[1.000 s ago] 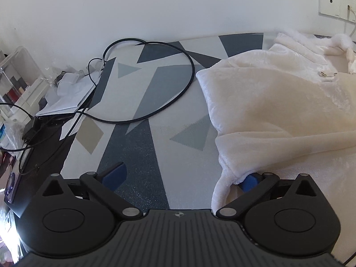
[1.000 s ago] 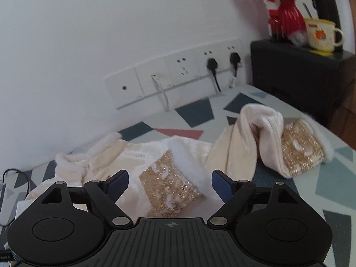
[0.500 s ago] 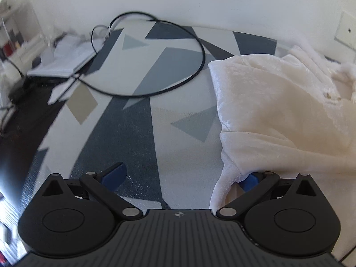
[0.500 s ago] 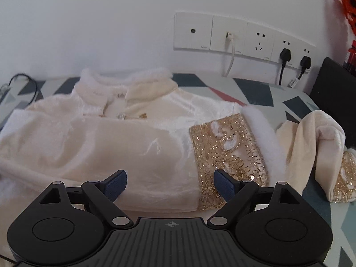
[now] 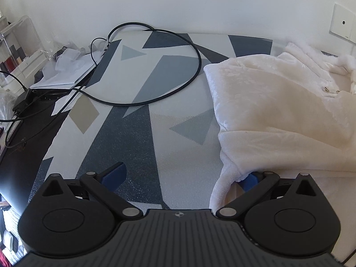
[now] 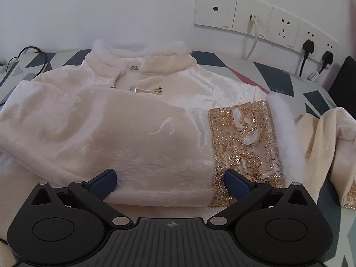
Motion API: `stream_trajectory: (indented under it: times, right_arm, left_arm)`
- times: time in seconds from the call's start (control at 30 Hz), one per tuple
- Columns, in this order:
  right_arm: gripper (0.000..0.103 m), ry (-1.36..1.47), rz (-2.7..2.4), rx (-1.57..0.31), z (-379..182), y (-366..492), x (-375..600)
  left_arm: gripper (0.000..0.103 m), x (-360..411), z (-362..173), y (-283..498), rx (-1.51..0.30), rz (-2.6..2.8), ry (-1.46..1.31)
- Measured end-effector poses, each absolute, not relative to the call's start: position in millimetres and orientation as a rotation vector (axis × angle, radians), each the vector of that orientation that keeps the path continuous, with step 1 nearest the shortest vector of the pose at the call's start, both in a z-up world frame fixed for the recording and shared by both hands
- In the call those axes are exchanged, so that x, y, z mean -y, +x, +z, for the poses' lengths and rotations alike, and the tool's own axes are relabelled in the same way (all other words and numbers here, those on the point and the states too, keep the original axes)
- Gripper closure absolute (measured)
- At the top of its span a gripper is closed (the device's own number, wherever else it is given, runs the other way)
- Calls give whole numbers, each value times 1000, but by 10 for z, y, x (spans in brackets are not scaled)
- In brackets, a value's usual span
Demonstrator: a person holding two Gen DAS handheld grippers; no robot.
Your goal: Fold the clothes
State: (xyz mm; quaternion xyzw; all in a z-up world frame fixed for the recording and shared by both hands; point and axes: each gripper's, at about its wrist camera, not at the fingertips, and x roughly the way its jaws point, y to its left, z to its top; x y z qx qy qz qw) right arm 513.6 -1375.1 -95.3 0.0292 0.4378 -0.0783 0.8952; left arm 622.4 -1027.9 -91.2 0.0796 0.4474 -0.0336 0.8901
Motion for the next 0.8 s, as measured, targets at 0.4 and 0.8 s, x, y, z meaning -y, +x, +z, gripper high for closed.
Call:
stream_trajectory:
  times: [0.4, 0.8]
  right_arm:
    - [1, 63, -158, -952, -925, 5197, 13771]
    - [5, 249, 114, -915, -51, 5894, 13968]
  left_arm:
    - [0, 10243, -919, 6233, -943, -68, 126]
    - [0, 10311, -883, 6201, -914, -80, 198]
